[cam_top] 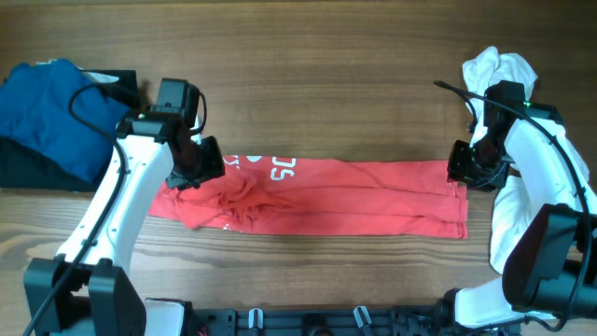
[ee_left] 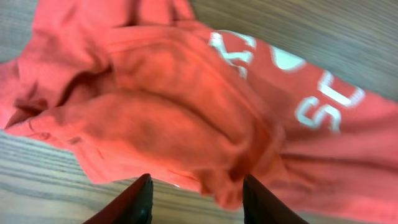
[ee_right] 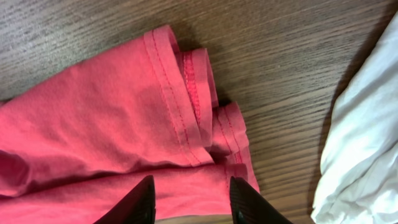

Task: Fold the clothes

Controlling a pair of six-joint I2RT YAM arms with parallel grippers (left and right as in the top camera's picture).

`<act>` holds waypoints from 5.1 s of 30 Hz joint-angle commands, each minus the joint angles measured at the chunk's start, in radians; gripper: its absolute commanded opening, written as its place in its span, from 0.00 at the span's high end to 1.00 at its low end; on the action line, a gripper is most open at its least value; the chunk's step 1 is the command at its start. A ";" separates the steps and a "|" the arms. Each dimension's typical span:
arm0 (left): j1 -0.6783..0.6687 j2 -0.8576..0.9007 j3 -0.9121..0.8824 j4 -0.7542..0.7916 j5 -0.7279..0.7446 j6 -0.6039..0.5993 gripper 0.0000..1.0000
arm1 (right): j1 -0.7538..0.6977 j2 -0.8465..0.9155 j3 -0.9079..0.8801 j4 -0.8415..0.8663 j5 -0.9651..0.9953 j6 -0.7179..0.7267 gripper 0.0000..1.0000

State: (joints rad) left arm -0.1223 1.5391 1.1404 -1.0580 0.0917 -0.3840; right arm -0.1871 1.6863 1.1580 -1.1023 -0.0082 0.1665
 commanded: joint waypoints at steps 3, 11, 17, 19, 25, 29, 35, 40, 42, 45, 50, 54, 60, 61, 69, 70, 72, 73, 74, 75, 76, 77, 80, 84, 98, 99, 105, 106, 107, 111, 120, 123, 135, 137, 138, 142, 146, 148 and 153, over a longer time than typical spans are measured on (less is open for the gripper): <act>0.113 0.015 -0.262 0.213 -0.050 -0.097 0.56 | -0.007 -0.018 -0.008 -0.002 -0.017 -0.010 0.56; 0.225 0.011 -0.386 0.356 -0.024 -0.065 0.50 | -0.007 -0.017 -0.008 -0.003 -0.018 -0.010 0.51; 0.225 -0.058 -0.295 0.325 0.079 -0.064 0.43 | -0.030 -0.023 -0.008 -0.040 -0.034 -0.014 0.48; 0.225 -0.100 -0.284 0.318 0.077 -0.035 0.39 | -0.058 -0.026 -0.008 -0.038 -0.140 -0.102 0.45; 0.225 -0.204 -0.283 0.284 0.075 -0.035 0.27 | -0.080 -0.021 -0.059 0.018 -0.200 -0.193 0.24; 0.225 -0.210 -0.284 0.276 0.074 -0.035 0.23 | -0.080 -0.021 -0.174 0.133 -0.224 -0.185 0.23; 0.225 -0.211 -0.284 0.268 0.075 -0.015 0.22 | -0.080 -0.021 -0.351 0.365 -0.264 -0.187 0.21; 0.225 -0.210 -0.284 0.269 0.071 -0.015 0.20 | -0.080 -0.021 -0.381 0.387 -0.427 -0.193 0.65; 0.225 -0.210 -0.284 0.266 0.072 -0.015 0.20 | -0.080 -0.021 -0.381 0.388 -0.427 -0.190 0.85; 0.225 -0.211 -0.284 0.264 0.072 -0.015 0.20 | -0.080 -0.021 -0.379 0.391 -0.427 -0.189 0.96; 0.225 -0.212 -0.273 0.282 0.072 -0.012 0.23 | -0.088 -0.022 -0.300 0.362 -0.284 -0.080 0.96; 0.225 -0.211 -0.263 0.272 0.072 -0.013 0.23 | -0.149 -0.022 -0.063 0.211 -0.146 -0.006 0.96; 0.225 -0.211 -0.263 0.254 0.072 -0.013 0.23 | -0.153 -0.022 0.076 0.063 -0.130 0.043 0.96; 0.225 -0.211 -0.263 0.252 0.073 -0.013 0.23 | -0.129 -0.022 0.076 0.036 -0.129 0.043 0.96; 0.225 -0.211 -0.263 0.221 0.073 -0.013 0.23 | 0.191 -0.019 0.074 0.056 -0.149 0.219 0.96; 0.225 -0.211 -0.263 0.218 0.072 -0.013 0.23 | 0.233 -0.016 0.073 0.071 -0.149 0.252 0.96; 0.225 -0.211 -0.263 0.212 0.072 -0.013 0.22 | 0.292 -0.005 0.066 0.096 -0.149 0.288 0.96; 0.225 -0.211 -0.263 0.211 0.072 -0.013 0.22 | 0.317 0.008 0.060 0.110 -0.149 0.313 0.96; 0.225 -0.211 -0.263 0.211 0.072 -0.013 0.22 | 0.336 0.023 0.057 0.121 -0.150 0.318 0.96; 0.225 -0.211 -0.263 0.211 0.072 -0.013 0.22 | 0.356 0.039 0.057 0.137 -0.149 0.334 0.96; 0.225 -0.211 -0.263 0.212 0.072 -0.013 0.22 | 0.376 0.055 0.057 0.158 -0.150 0.334 0.96; 0.225 -0.211 -0.263 0.212 0.072 -0.013 0.22 | 0.398 0.070 0.057 0.175 -0.150 0.334 0.96; 0.225 -0.211 -0.263 0.212 0.072 -0.013 0.22 | 0.445 0.104 0.057 0.198 -0.149 0.333 0.96; 0.225 -0.211 -0.263 0.212 0.071 -0.013 0.22 | 0.478 0.117 0.057 0.204 -0.150 0.330 0.87; 0.225 -0.211 -0.263 0.214 0.071 -0.012 0.21 | 0.466 0.098 0.071 0.211 -0.497 -0.080 0.65; 0.225 -0.211 -0.263 0.212 0.071 -0.012 0.21 | 0.464 0.074 0.073 0.210 -0.450 -0.058 0.64; 0.225 -0.211 -0.263 0.212 0.071 -0.012 0.21 | 0.462 -0.033 0.068 0.158 0.098 0.285 0.65; 0.225 -0.211 -0.263 0.212 0.067 -0.012 0.21 | 0.462 -0.029 0.045 0.148 0.140 0.343 0.65; 0.225 -0.211 -0.263 0.212 0.055 -0.012 0.21 | 0.462 -0.025 0.011 0.161 0.142 0.375 0.66; 0.225 -0.211 -0.263 0.211 0.053 -0.013 0.21 | 0.463 -0.020 -0.079 0.282 0.060 0.309 0.66; 0.225 -0.211 -0.263 0.211 0.053 -0.013 0.21 | 0.573 0.003 -0.166 0.544 -0.569 -0.072 0.66; 0.225 -0.211 -0.263 0.209 0.053 -0.013 0.21 | 0.581 0.005 -0.166 0.599 -0.756 -0.114 0.66; 0.225 -0.118 -0.266 0.237 0.194 0.089 0.04 | 0.552 -0.373 -0.135 0.385 -0.002 0.255 0.53; 0.224 -0.038 -0.267 0.279 0.288 0.145 0.04 | 0.552 -0.388 -0.135 0.346 0.025 0.255 0.52; 0.224 -0.008 -0.267 0.294 0.315 0.158 0.03 | 0.552 -0.383 -0.135 0.331 0.034 0.256 0.52; 0.223 0.123 -0.267 0.370 0.343 0.200 0.04 | 0.552 -0.370 -0.135 0.309 0.057 0.306 0.52; 0.154 0.241 -0.267 0.396 0.362 0.228 0.13 | 0.532 -0.368 -0.135 0.230 0.147 0.421 0.53; 0.108 0.243 -0.267 0.397 0.361 0.228 0.29 | 0.491 -0.368 -0.135 0.203 0.143 0.420 0.53; 0.047 0.243 -0.267 0.346 0.282 0.227 0.40 | 0.355 -0.368 -0.135 0.149 0.108 0.333 0.52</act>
State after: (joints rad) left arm -0.0608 1.7401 0.9062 -0.6762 0.4580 -0.1654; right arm 0.1986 1.3079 1.0096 -0.9440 0.1020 0.5480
